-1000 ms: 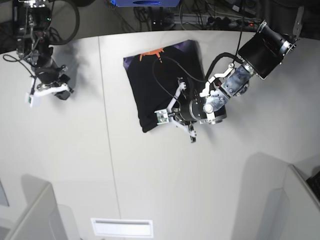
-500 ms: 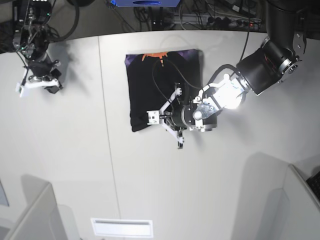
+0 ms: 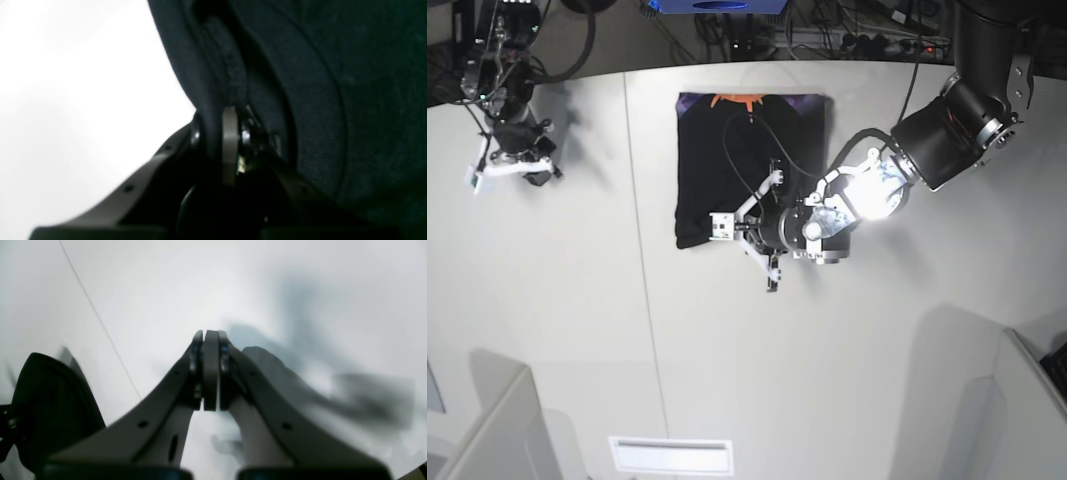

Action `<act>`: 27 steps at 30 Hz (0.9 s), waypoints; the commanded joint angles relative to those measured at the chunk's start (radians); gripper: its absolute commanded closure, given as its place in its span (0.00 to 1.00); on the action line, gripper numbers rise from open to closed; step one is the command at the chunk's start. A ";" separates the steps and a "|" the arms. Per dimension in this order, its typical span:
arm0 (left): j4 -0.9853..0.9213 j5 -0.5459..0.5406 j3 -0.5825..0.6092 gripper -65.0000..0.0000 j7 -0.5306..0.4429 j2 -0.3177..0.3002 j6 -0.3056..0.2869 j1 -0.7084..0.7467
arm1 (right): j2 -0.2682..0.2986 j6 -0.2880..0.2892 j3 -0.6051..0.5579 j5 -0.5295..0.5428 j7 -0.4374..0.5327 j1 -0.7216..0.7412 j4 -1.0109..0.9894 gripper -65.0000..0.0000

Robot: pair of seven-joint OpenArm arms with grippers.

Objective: Fold the T-shirt properly
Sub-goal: 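Rotate and drag the folded shirt with the left gripper to square it, then release the shirt and pull the left gripper away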

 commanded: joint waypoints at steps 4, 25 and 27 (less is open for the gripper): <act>0.019 0.000 -0.010 1.00 -0.007 -0.002 -0.002 -0.037 | 0.015 0.011 0.006 0.002 0.019 0.007 0.013 1.00; 0.133 -0.010 -0.315 0.02 -0.006 0.015 -0.002 -0.097 | 0.018 0.011 -0.051 0.002 0.017 0.034 0.015 1.00; 0.188 -0.003 -0.384 0.02 -0.006 0.013 -0.002 -0.065 | 0.021 0.012 -0.052 0.001 0.019 0.034 0.015 1.00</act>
